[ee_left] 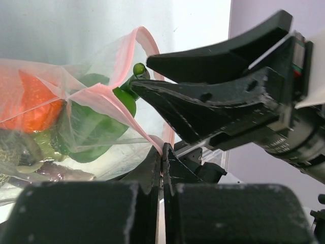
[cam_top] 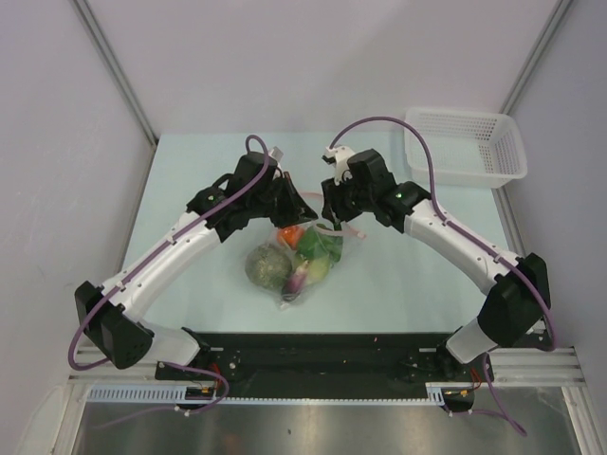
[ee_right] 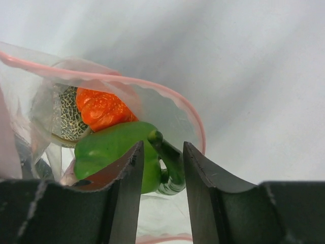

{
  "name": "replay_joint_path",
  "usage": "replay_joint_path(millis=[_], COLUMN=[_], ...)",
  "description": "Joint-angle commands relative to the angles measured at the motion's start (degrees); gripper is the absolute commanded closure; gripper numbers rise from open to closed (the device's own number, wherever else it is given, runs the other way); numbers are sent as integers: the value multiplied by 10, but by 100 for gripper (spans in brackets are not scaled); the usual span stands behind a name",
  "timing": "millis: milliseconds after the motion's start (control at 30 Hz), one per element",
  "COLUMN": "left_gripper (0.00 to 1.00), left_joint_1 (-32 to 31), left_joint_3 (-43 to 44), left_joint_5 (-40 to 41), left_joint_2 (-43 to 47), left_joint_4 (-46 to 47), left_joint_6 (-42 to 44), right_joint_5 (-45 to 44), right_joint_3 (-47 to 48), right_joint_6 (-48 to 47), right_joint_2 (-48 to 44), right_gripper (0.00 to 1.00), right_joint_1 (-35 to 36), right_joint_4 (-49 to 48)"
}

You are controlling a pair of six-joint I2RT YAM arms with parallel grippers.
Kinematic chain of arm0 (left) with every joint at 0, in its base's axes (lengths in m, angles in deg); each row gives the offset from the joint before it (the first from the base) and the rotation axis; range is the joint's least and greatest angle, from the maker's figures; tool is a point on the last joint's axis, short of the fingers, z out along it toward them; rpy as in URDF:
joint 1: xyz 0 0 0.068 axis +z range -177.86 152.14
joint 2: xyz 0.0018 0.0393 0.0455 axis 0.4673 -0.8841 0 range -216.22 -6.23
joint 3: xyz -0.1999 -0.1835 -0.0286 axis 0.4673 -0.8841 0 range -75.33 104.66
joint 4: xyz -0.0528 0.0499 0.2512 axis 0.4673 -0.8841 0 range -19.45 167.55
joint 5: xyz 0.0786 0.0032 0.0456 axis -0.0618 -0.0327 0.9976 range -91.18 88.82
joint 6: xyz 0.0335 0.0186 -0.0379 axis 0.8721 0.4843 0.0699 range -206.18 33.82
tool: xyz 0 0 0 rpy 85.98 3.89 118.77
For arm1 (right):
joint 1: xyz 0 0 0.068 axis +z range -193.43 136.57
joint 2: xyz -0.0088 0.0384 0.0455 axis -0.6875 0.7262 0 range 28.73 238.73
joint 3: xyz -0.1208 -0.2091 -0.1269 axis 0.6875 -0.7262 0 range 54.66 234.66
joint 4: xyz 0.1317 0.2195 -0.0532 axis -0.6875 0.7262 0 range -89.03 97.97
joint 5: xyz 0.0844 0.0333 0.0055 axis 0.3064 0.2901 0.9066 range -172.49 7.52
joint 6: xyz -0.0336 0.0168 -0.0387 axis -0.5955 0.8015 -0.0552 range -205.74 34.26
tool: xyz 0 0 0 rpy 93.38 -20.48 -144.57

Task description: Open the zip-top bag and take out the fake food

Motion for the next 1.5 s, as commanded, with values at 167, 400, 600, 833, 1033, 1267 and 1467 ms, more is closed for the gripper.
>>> replay_joint_path(millis=[167,400,600,833,1033,1267,1467], left_gripper=[100,100,100,100,100,100,100], left_joint_1=[-1,-1,-1,-1,-1,-1,-1], left_joint_3=[-11,-12,-14,-18,-29,-44,-30], left_joint_5=[-19,-15,1,4,4,-11,-39], left_joint_2=[32,33,30,19,30,40,29], left_joint_4=[27,28,30,44,45,50,35], left_joint_6=[10,8,9,10,14,27,87], right_joint_5=[3,-3,-28,-105,-196,-213,-95], right_joint_3=[8,0,37,105,142,165,157], right_joint_6=[-34,-44,-47,-48,-46,43,169], right_joint_2=[26,38,15,-31,-75,-84,-42], right_gripper=[51,58,76,84,86,92,96], right_joint_1=[6,7,13,28,27,-81,-257], right_joint_4=[-37,-37,-13,55,86,69,0])
